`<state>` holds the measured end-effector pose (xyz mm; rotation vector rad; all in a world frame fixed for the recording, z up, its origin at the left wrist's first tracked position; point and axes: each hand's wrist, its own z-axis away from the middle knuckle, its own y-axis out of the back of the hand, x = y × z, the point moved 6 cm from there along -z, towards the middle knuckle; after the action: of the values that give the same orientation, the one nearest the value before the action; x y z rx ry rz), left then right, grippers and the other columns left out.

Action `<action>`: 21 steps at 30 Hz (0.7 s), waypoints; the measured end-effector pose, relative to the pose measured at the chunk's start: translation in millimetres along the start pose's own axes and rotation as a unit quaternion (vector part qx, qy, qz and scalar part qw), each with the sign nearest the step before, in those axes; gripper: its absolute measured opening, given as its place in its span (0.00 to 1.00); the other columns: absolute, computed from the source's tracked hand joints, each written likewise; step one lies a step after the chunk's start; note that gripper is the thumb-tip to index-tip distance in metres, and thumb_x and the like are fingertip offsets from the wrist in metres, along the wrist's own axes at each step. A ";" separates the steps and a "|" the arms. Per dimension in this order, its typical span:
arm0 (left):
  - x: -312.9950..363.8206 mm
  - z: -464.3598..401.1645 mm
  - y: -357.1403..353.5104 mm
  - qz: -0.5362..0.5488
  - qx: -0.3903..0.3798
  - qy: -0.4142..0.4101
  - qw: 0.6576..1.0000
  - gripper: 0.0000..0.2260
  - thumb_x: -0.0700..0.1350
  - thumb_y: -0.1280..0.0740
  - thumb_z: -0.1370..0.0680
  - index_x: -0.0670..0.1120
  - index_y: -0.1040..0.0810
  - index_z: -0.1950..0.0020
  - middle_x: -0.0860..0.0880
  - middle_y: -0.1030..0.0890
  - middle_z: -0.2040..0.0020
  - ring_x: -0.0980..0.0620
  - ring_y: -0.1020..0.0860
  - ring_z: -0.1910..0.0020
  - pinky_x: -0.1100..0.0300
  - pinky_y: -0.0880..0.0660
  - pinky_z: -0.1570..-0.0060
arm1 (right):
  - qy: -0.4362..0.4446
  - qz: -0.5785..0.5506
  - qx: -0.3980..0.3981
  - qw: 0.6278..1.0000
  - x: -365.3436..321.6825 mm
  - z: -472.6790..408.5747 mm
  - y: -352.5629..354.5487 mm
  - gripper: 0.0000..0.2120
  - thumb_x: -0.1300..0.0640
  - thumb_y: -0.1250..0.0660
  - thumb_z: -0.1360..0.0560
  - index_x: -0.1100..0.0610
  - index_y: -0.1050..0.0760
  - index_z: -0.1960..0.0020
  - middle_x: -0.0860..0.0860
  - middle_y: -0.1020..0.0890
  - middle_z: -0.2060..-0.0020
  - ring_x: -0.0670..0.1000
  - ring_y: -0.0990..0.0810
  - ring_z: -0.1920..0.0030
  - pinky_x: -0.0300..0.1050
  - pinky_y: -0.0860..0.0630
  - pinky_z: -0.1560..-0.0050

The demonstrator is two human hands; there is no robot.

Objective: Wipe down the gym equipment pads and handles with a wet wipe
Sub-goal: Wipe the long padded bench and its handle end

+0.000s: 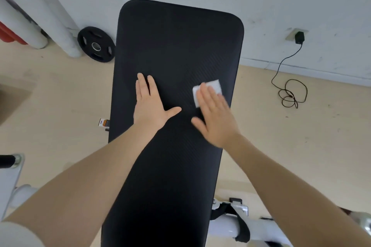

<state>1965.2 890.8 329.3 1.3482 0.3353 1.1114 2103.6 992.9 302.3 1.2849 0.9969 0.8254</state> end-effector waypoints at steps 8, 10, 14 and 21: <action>-73.9 25.3 8.1 -0.032 0.016 0.027 0.999 0.54 0.60 0.28 0.33 0.40 0.61 0.24 0.41 0.63 0.24 0.43 0.61 0.24 0.51 0.56 0.26 | 0.025 0.025 -0.061 0.998 -69.2 71.6 -59.3 0.33 0.40 0.50 0.23 0.60 0.46 0.26 0.54 0.42 0.26 0.53 0.44 0.26 0.49 0.47 0.28; -81.3 20.9 6.0 -0.022 -0.005 0.028 0.999 0.55 0.58 0.26 0.33 0.40 0.62 0.25 0.41 0.63 0.24 0.43 0.61 0.24 0.51 0.54 0.26 | 0.021 0.034 -0.062 0.997 -64.2 55.5 -54.6 0.32 0.41 0.49 0.23 0.60 0.44 0.26 0.54 0.41 0.26 0.53 0.41 0.26 0.49 0.46 0.28; -82.2 16.7 5.7 -0.015 -0.022 0.013 1.000 0.53 0.54 0.26 0.32 0.40 0.62 0.25 0.41 0.64 0.24 0.44 0.60 0.24 0.52 0.51 0.25 | -0.033 0.047 -0.005 0.998 -47.3 0.8 -23.3 0.33 0.41 0.50 0.22 0.60 0.50 0.24 0.56 0.45 0.25 0.54 0.46 0.25 0.47 0.54 0.27; -85.2 11.6 4.4 -0.008 -0.028 0.022 0.999 0.50 0.50 0.27 0.30 0.41 0.63 0.25 0.42 0.65 0.24 0.45 0.60 0.24 0.54 0.49 0.27 | -0.105 0.049 0.024 0.993 -37.7 -74.8 15.0 0.33 0.42 0.56 0.21 0.60 0.60 0.24 0.55 0.57 0.24 0.53 0.58 0.24 0.47 0.61 0.26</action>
<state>1930.6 816.4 303.3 1.2710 0.3437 1.1298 2020.8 987.9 321.7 1.4385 0.7958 0.7273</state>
